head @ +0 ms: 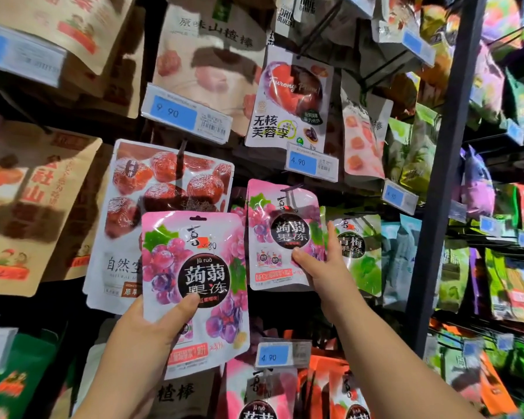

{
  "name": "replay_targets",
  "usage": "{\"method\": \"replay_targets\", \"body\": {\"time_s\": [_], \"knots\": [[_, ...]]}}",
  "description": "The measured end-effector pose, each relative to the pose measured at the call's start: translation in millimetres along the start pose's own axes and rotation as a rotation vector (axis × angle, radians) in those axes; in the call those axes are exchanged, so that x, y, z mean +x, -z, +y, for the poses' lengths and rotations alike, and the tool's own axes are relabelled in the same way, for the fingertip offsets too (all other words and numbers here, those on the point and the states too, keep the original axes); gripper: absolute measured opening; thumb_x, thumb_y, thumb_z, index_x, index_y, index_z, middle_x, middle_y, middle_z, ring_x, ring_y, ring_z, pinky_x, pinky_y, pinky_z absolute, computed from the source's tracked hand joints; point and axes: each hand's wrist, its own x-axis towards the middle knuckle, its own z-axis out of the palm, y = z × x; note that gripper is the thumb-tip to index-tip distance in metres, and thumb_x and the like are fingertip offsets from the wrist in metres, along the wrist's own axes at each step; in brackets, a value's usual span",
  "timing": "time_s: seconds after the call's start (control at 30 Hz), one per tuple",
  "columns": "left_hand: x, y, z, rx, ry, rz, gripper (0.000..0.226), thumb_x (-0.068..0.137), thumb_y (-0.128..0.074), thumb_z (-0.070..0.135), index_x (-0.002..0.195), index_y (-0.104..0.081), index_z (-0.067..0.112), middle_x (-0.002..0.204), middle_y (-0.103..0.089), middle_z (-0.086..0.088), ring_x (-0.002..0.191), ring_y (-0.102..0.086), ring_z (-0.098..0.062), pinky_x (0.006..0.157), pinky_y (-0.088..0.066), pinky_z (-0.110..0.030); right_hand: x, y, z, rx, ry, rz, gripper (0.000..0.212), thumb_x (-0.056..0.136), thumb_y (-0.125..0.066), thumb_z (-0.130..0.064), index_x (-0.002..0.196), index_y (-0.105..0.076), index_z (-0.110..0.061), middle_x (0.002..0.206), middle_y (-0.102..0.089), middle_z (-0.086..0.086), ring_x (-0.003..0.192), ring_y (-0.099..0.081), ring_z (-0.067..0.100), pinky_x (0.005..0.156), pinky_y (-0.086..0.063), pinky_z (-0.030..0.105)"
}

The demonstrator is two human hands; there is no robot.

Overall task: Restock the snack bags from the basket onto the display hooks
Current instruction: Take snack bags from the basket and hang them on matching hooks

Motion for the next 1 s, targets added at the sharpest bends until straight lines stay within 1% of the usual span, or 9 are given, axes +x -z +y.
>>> {"method": "replay_targets", "body": {"time_s": [0.07, 0.27, 0.37, 0.53, 0.63, 0.73, 0.83, 0.9, 1.0], "knots": [[1, 2, -3, 0.013, -0.001, -0.009, 0.051, 0.076, -0.075, 0.062, 0.116, -0.064, 0.033, 0.099, -0.075, 0.015, 0.084, -0.073, -0.003, 0.066, -0.054, -0.023, 2, -7, 8, -0.089, 0.042, 0.008, 0.092, 0.074, -0.081, -0.032, 0.134, -0.026, -0.074, 0.158, -0.032, -0.007, 0.135, -0.047, 0.017, 0.111, -0.043, 0.048], [0, -1, 5, -0.005, -0.002, -0.029, 0.043, 0.078, -0.076, 0.056, 0.112, -0.067, 0.031, 0.094, -0.075, 0.016, 0.08, -0.072, -0.001, 0.061, -0.05, -0.017, 8, -24, 17, -0.338, 0.05, -0.003, 0.063, 0.096, -0.063, -0.023, 0.142, -0.03, -0.049, 0.128, -0.053, -0.015, 0.114, -0.054, 0.004, 0.096, -0.042, 0.016], [-3, -7, 22, -0.037, -0.021, -0.056, 0.037, 0.079, -0.076, 0.048, 0.109, -0.068, 0.028, 0.092, -0.076, 0.012, 0.076, -0.07, 0.002, 0.053, -0.046, -0.008, 12, -23, 22, -0.568, 0.005, 0.049, 0.065, 0.089, -0.06, -0.049, 0.148, -0.035, -0.042, 0.127, -0.048, -0.002, 0.116, -0.052, 0.014, 0.106, -0.04, 0.031], [-16, -15, 56, -0.141, 0.008, -0.133, 0.014, 0.082, -0.075, 0.024, 0.095, -0.069, 0.02, 0.071, -0.075, 0.006, 0.058, -0.069, -0.003, 0.048, -0.046, -0.015, -8, -17, 20, -0.639, 0.053, 0.12, 0.029, 0.098, -0.05, -0.045, 0.122, -0.062, -0.033, 0.13, -0.046, -0.004, 0.122, -0.041, 0.012, 0.097, -0.028, 0.023], [-17, -28, 63, -0.213, 0.033, -0.169, 0.014, 0.083, -0.075, 0.022, 0.095, -0.07, 0.018, 0.068, -0.075, 0.006, 0.057, -0.07, -0.007, 0.05, -0.048, -0.019, -25, -22, 15, -0.604, 0.106, 0.067, 0.065, 0.088, -0.035, -0.07, 0.091, -0.072, -0.017, 0.102, -0.067, -0.002, 0.109, -0.055, 0.019, 0.09, -0.04, 0.032], [-18, -43, 69, -0.243, 0.033, -0.207, 0.015, 0.084, -0.073, 0.021, 0.097, -0.071, 0.016, 0.073, -0.076, 0.005, 0.059, -0.069, -0.004, 0.053, -0.05, -0.016, -40, -22, 8, -0.292, -0.071, -0.128, 0.049, 0.095, -0.045, -0.059, 0.103, -0.074, -0.021, 0.106, -0.074, -0.004, 0.106, -0.067, 0.013, 0.095, -0.049, 0.034], [-19, -56, 73, -0.312, 0.063, -0.255, 0.021, 0.083, -0.074, 0.017, 0.103, -0.071, 0.013, 0.089, -0.077, -0.008, 0.081, -0.075, -0.026, 0.079, -0.06, -0.044, -47, -16, 6, -0.15, -0.121, -0.186, 0.034, 0.082, -0.07, -0.045, 0.109, -0.069, -0.026, 0.106, -0.074, 0.005, 0.1, -0.07, 0.019, 0.081, -0.054, 0.035], [-18, -65, 76, -0.338, 0.078, -0.269, 0.019, 0.085, -0.073, 0.013, 0.103, -0.069, 0.011, 0.09, -0.077, -0.013, 0.082, -0.074, -0.034, 0.08, -0.059, -0.048, -50, -12, 6, -0.084, -0.133, -0.186, 0.053, 0.07, -0.087, -0.041, 0.116, -0.063, -0.028, 0.109, -0.074, 0.002, 0.101, -0.07, 0.019, 0.077, -0.056, 0.034], [-13, -78, 84, -0.32, 0.072, -0.282, 0.02, 0.085, -0.074, 0.014, 0.104, -0.07, 0.012, 0.09, -0.077, -0.01, 0.082, -0.075, -0.031, 0.079, -0.06, -0.047, -49, -5, 4, -0.054, -0.101, -0.143, 0.069, 0.062, -0.085, -0.045, 0.123, -0.056, -0.031, 0.115, -0.072, 0.0, 0.108, -0.068, 0.023, 0.097, -0.053, 0.05]]}}
